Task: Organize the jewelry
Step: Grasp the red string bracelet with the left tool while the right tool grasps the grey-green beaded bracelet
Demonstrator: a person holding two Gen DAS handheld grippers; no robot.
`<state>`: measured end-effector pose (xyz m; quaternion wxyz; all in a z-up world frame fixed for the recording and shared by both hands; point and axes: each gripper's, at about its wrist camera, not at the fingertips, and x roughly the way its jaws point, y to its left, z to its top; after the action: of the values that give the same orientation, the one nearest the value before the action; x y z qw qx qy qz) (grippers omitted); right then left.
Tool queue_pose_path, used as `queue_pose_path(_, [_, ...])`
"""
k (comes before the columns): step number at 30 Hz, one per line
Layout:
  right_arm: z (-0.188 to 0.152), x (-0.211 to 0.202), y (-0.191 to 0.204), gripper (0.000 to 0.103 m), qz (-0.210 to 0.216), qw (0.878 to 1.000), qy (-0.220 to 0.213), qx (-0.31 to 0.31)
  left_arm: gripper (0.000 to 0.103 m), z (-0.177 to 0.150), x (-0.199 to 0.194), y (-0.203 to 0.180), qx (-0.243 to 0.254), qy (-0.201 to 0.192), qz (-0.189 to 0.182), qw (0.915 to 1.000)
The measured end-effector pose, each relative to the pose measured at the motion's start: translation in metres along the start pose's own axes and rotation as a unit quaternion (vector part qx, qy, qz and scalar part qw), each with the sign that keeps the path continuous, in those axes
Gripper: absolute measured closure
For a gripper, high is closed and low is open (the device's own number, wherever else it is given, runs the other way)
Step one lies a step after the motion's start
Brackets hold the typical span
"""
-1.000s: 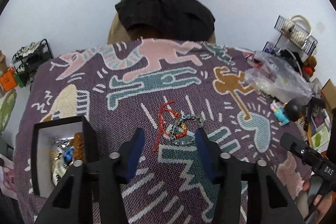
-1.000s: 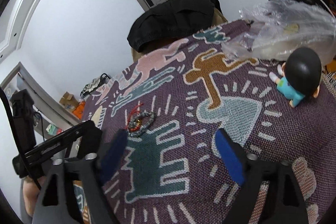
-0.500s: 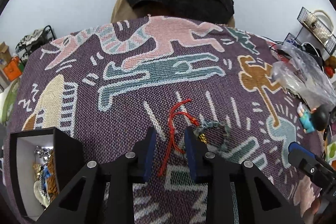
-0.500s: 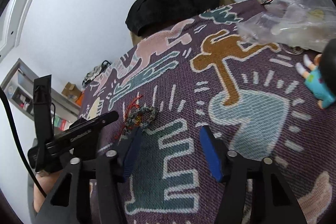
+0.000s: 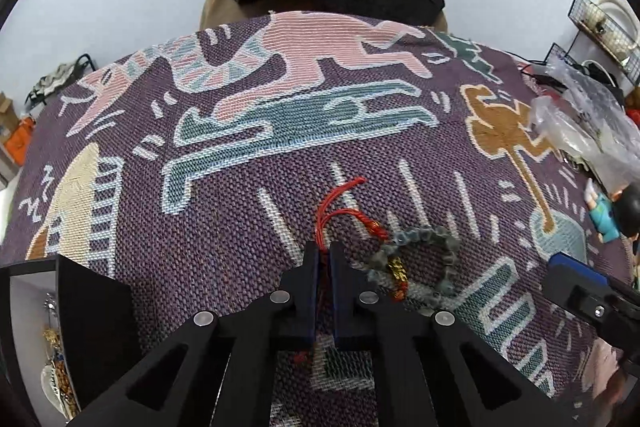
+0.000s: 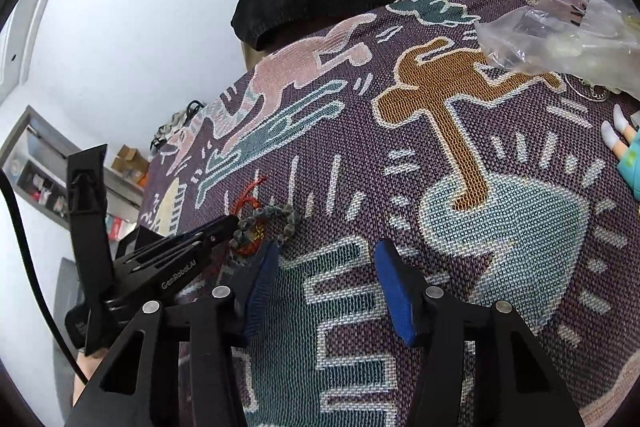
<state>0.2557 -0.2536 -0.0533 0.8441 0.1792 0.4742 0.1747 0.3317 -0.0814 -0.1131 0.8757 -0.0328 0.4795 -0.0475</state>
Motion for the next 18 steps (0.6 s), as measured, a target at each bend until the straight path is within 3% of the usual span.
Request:
queue_pose_path(12, [0.010, 0.013, 0.016, 0.051, -0.012, 1.000, 0.014, -0.021, 0.099, 0.007, -0.047, 0.005, -0.013, -0.045, -0.037, 0.9982])
queue_pose_path(18, [0.014, 0.032, 0.029, 0.059, -0.020, 0.999, 0.037, -0.035, 0.099, 0.009, -0.075, 0.011, -0.015, -0.070, -0.047, 0.9963])
